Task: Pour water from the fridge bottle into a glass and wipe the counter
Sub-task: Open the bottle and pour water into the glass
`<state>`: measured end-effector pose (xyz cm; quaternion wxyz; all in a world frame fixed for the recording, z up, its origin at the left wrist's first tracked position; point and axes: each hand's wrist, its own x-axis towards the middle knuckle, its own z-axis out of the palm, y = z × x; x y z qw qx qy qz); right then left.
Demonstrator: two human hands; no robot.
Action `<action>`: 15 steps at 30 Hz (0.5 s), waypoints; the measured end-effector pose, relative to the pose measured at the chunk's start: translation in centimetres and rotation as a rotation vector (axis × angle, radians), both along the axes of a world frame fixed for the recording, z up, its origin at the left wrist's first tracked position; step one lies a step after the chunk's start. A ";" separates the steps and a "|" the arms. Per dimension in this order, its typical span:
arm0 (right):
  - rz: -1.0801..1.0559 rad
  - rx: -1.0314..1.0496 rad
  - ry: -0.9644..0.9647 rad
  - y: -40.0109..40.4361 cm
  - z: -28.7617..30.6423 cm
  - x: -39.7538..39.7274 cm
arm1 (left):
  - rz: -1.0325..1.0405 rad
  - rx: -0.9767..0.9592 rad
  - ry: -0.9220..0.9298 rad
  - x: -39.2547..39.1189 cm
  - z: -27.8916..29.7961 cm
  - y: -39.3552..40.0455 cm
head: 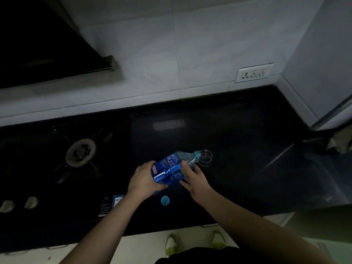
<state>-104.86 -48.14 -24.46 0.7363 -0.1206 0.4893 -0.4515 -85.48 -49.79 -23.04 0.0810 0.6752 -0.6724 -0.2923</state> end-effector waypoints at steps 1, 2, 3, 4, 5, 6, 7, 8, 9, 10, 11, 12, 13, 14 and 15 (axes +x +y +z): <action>0.003 -0.003 0.000 0.0 -0.1 0.0 | 0.000 0.001 -0.001 0.0 0.0 0.0; 0.004 -0.005 0.002 0.0 -0.1 0.1 | -0.001 -0.001 -0.001 0.1 0.0 -0.1; 0.005 -0.007 0.004 0.0 -0.2 0.1 | 0.000 -0.005 0.000 0.1 -0.1 -0.1; 0.007 -0.006 0.005 -0.1 -0.3 0.2 | 0.001 -0.008 0.003 0.2 -0.1 -0.2; 0.009 -0.004 0.005 -0.1 -0.3 0.2 | 0.001 -0.008 0.001 0.2 -0.1 -0.1; 0.008 0.000 0.005 -0.1 -0.3 0.3 | -0.003 -0.008 -0.001 0.2 0.0 -0.1; 0.007 0.002 0.007 -0.1 -0.3 0.2 | -0.005 -0.009 -0.005 0.1 0.0 -0.1; 0.008 0.004 0.009 -0.1 -0.4 0.2 | -0.005 -0.012 -0.005 0.1 0.0 -0.1; 0.007 0.005 0.011 -0.1 -0.4 0.3 | -0.004 -0.015 0.000 0.2 0.1 0.0; 0.007 0.006 0.012 -0.1 -0.4 0.3 | -0.004 -0.014 0.005 0.2 0.0 0.0; 0.006 0.010 0.013 -0.1 -0.4 0.3 | -0.004 -0.011 0.006 0.2 0.0 0.0; 0.004 0.015 0.014 -0.1 -0.4 0.3 | -0.004 -0.010 0.006 0.2 0.0 0.0; 0.004 0.017 0.015 -0.2 -0.4 0.3 | -0.002 -0.010 0.003 0.2 0.0 0.0; 0.002 0.020 0.016 -0.2 -0.4 0.3 | -0.004 -0.013 -0.003 0.3 0.0 0.0; 0.001 0.021 0.014 -0.2 -0.4 0.4 | -0.007 -0.011 -0.010 0.3 0.0 0.0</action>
